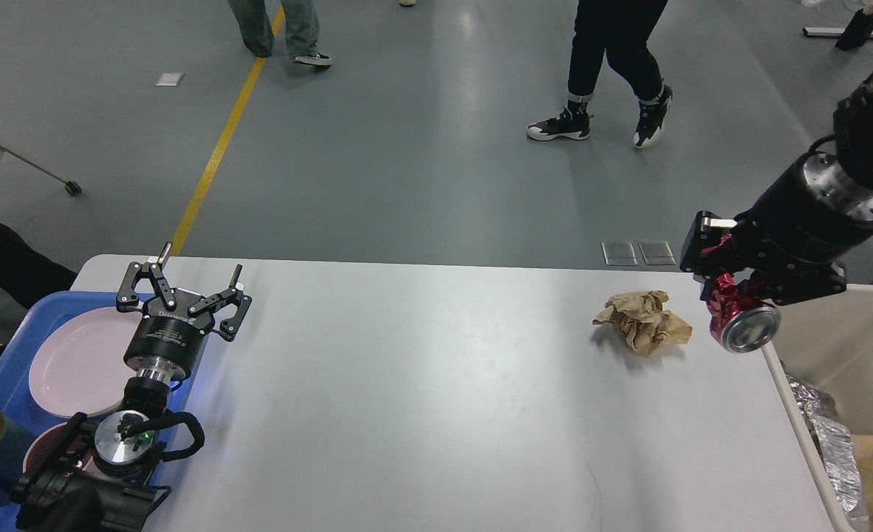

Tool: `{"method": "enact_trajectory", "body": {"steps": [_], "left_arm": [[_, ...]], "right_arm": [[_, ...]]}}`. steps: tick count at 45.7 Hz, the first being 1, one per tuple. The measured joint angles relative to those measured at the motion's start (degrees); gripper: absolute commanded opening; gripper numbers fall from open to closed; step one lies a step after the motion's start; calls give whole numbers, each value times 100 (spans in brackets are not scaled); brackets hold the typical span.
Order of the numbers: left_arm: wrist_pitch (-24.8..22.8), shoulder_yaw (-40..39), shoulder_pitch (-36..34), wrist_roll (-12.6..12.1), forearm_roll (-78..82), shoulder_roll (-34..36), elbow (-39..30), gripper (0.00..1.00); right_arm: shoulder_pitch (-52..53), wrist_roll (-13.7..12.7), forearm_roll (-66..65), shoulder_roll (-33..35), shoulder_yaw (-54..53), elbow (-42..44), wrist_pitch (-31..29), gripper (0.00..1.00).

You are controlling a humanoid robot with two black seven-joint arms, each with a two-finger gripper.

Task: Tidy desktop
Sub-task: 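Grasp the red wrapper and carry it to the bin, then release the red wrapper into the bin and raise the gripper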

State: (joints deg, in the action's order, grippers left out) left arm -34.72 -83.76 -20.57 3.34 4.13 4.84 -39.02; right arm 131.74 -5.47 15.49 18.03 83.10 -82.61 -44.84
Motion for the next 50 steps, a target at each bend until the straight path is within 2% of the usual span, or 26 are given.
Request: {"method": "enact_trajectory", "body": {"steps": [9, 17, 22, 30, 36, 37, 38, 44, 50], "left_arm": [[0, 0, 0, 0, 0, 0, 0, 97], [0, 3, 0, 0, 0, 0, 0, 97], [0, 4, 0, 0, 0, -1, 0, 97], [0, 4, 0, 0, 0, -1, 0, 97], [0, 3, 0, 0, 0, -1, 0, 97], [0, 3, 0, 0, 0, -1, 0, 97], [0, 2, 0, 0, -1, -1, 0, 97], [0, 0, 0, 0, -1, 0, 0, 97], [0, 0, 0, 0, 0, 0, 0, 97]], "right_arm": [[-504, -7, -72, 592, 636, 459, 356, 0], [-1560, -61, -272, 1615, 716, 1657, 450, 0], [-2451, -64, -291, 2113, 427, 2531, 467, 0], [-4578, -60, -282, 2646, -767, 4221, 548, 0], [-6483, -47, -224, 2622, -2045, 5405, 1155, 0], [-6796, -45, -218, 2591, -2273, 5559, 1312, 0], [-7588, -43, -213, 2461, -2856, 5897, 1771, 0], [-8865, -59, -215, 1971, -3732, 6473, 2786, 0], [-9492, -65, -219, 1366, -3947, 7072, 3477, 0]]}}
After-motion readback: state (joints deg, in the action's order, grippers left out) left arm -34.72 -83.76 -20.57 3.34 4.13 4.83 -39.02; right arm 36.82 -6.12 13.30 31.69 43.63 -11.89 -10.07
